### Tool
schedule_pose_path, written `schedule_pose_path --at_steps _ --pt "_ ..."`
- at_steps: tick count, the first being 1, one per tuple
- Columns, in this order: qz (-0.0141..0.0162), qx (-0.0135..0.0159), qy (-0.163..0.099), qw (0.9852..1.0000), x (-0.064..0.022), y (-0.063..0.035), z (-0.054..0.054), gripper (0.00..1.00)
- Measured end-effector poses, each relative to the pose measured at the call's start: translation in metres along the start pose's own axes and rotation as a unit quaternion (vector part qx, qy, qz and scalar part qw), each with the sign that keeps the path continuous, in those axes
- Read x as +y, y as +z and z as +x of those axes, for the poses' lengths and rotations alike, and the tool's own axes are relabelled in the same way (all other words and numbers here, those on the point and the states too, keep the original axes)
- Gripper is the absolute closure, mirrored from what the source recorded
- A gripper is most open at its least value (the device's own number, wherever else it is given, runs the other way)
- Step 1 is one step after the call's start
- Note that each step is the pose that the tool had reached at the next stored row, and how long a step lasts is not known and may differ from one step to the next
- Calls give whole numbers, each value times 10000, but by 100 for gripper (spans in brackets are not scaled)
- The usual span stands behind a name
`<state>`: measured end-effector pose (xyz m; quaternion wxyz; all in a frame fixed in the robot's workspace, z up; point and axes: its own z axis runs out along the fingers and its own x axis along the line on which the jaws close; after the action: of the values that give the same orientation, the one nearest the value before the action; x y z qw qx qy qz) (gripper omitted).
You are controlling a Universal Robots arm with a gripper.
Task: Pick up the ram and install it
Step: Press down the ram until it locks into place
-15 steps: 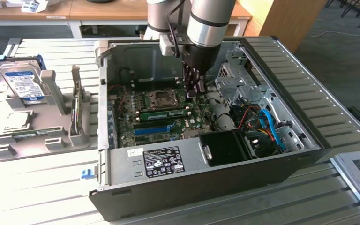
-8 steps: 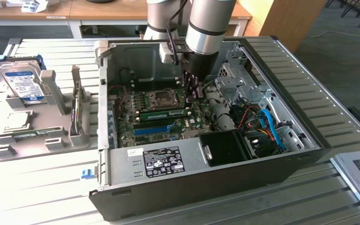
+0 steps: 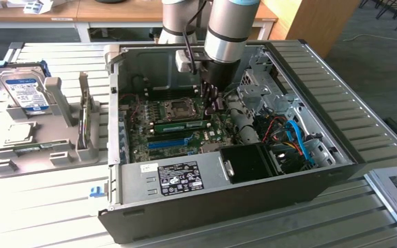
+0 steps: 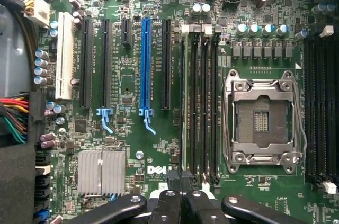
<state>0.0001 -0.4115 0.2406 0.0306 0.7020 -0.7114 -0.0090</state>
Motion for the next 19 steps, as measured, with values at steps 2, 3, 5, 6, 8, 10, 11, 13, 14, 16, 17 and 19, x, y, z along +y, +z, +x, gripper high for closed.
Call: schedule_pose_path --at_steps 2,3,5,6,8,10,11,13,14,16,17,19 --pt "0 2 0 10000 -1 14 -1 90" --pt "0 3 0 10000 -1 21 -1 90" --pt "0 5 0 10000 -2 35 -1 90" --pt "0 6 1 10000 -2 41 -1 90" --pt "0 7 0 10000 -2 45 -1 90" --pt "0 7 0 10000 -2 45 -1 90" --pt "0 7 0 10000 -3 45 -1 90" --pt "0 7 0 10000 -3 45 -2 90" --pt "0 5 0 10000 -3 46 -4 90" --pt "0 6 1 10000 -2 46 -9 90" --pt "0 7 1 10000 -2 45 -13 90" --pt "0 7 1 10000 -2 45 -25 90"
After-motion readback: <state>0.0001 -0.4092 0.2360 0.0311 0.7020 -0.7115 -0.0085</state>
